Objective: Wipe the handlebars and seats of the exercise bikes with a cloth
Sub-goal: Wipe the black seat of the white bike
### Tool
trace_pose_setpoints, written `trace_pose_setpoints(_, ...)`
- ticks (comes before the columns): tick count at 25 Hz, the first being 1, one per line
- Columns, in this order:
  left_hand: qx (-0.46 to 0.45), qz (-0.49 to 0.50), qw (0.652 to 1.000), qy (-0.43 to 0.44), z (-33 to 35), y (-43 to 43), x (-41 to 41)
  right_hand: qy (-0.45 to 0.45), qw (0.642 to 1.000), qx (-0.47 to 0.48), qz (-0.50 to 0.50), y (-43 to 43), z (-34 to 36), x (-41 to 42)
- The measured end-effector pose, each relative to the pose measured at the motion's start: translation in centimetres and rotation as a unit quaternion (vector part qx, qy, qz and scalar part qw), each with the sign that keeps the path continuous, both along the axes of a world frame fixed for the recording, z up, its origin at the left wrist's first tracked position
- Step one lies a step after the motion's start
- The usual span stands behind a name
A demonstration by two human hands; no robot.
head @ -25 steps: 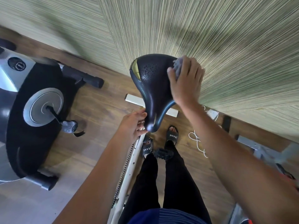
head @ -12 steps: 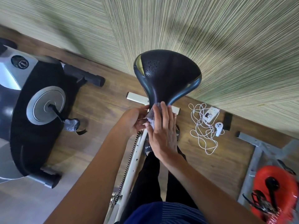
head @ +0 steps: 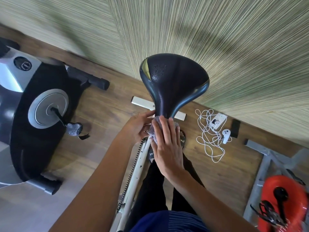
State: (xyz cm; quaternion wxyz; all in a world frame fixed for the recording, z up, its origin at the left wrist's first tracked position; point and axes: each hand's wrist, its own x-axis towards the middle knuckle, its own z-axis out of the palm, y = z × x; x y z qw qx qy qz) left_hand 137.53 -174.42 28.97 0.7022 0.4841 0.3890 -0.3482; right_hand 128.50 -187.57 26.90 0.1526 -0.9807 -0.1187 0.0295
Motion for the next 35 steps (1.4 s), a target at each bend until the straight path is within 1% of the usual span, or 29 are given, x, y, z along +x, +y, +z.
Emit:
trace_pose_setpoints(2, -0.008, 0.0, 1.0, -0.005, 0.1, 0.1, 0.0, -0.007, 1.0, -0.007, 0.004, -0.4, -0.3, 1.2)
trace_pose_setpoints(4, -0.024, 0.001, 1.0, -0.009, 0.1, 0.0, -0.2, -0.009, 1.0, -0.014, 0.004, -0.4, 0.3, 4.4)
trace_pose_setpoints(7, -0.028, 0.006, 1.0, 0.007, -0.3, 0.1, -0.1, -0.006, 0.999, -0.039, 0.027, -0.9, 1.3, 11.3)
trace_pose_setpoints(10, -0.039, 0.026, 0.999, 0.024, -0.1, 0.1, 0.0, 0.004, 0.998, -0.059, 0.01, -1.2, 1.7, 18.7)
trace_pose_setpoints(12, -0.047, 0.035, 0.998, 0.028, 0.2, 0.1, 0.0, 0.011, 0.999, -0.039, -0.007, -0.7, 1.9, 22.9)
trace_pose_setpoints(14, -0.051, 0.043, 0.997, 0.031, 0.1, 0.0, -0.1, 0.033, 0.999, 0.002, -0.03, -0.1, 2.3, 26.4)
trace_pose_setpoints(15, -0.052, 0.044, 0.997, 0.034, -0.1, 0.1, -0.1, 0.052, 0.998, 0.013, -0.045, 0.0, 2.7, 27.7)
trace_pose_setpoints(16, -0.053, 0.045, 0.997, 0.036, -0.3, 0.1, -0.1, 0.091, 0.994, 0.019, -0.06, 0.1, 3.2, 28.9)
trace_pose_setpoints(17, -0.054, 0.046, 0.997, 0.036, -0.4, 0.1, -0.2, 0.153, 0.985, 0.021, -0.077, 0.2, 3.5, 30.0)
trace_pose_setpoints(19, -0.056, 0.053, 0.996, 0.033, -0.5, 0.0, -0.4, 0.282, 0.953, 0.027, -0.107, 0.0, 4.4, 31.8)
trace_pose_setpoints(20, -0.056, 0.06, 0.996, 0.03, -0.5, -0.1, -0.5, 0.32, 0.941, 0.023, -0.109, -0.2, 4.8, 32.4)
trace_pose_setpoints(21, -0.055, 0.066, 0.996, 0.026, -0.5, -0.2, -0.6, 0.335, 0.936, 0.017, -0.104, -0.3, 5.0, 32.7)
trace_pose_setpoints(22, -0.051, 0.069, 0.996, 0.022, -0.5, -0.3, -0.7, 0.334, 0.938, 0.018, -0.095, -0.3, 5.1, 32.9)
trace_pose_setpoints(24, -0.042, 0.07, 0.996, 0.021, -0.7, -0.3, -0.8, 0.28, 0.957, 0.043, -0.065, -0.3, 4.9, 32.0)
trace_pose_setpoints(25, -0.038, 0.069, 0.997, 0.019, -0.7, -0.3, -0.9, 0.225, 0.972, 0.048, -0.04, -0.5, 4.5, 30.9)
trace_pose_setpoints(26, -0.033, 0.064, 0.997, 0.014, -0.6, -0.3, -0.9, 0.15, 0.988, 0.037, -0.011, -0.9, 4.1, 29.1)
trace_pose_setpoints(27, -0.028, 0.058, 0.998, 0.008, -0.5, -0.3, -1.0, 0.072, 0.997, 0.004, 0.016, -1.2, 3.5, 27.0)
trace_pose_setpoints(28, -0.024, 0.052, 0.998, 0.004, -0.2, -0.4, -1.0, 0.012, 0.999, -0.03, 0.031, -1.4, 3.1, 24.6)
trace_pose_setpoints(29, -0.022, 0.048, 0.999, 0.001, -0.1, -0.4, -0.9, -0.016, 0.998, -0.049, 0.037, -1.4, 2.7, 22.2)
trace_pose_setpoints(31, -0.015, 0.04, 0.999, 0.0, 0.1, -0.4, -0.7, -0.007, 0.998, -0.056, 0.037, -1.3, 2.0, 17.3)
trace_pose_setpoints(32, 0.003, 0.04, 0.999, -0.003, 0.1, -0.4, -0.7, -0.005, 0.997, -0.061, 0.042, -1.2, 1.7, 14.9)
trace_pose_setpoints(33, 0.043, 0.043, 0.998, -0.014, 0.2, -0.5, -0.7, -0.01, 0.996, -0.07, 0.052, -1.0, 1.5, 12.7)
trace_pose_setpoints(34, 0.115, 0.048, 0.991, -0.041, 0.3, -0.7, -0.8, -0.015, 0.995, -0.077, 0.058, -0.8, 1.4, 10.9)
trace_pose_setpoints(35, 0.213, 0.061, 0.972, -0.081, 0.6, -1.1, -1.0, -0.014, 0.995, -0.077, 0.063, -0.6, 1.4, 9.7)
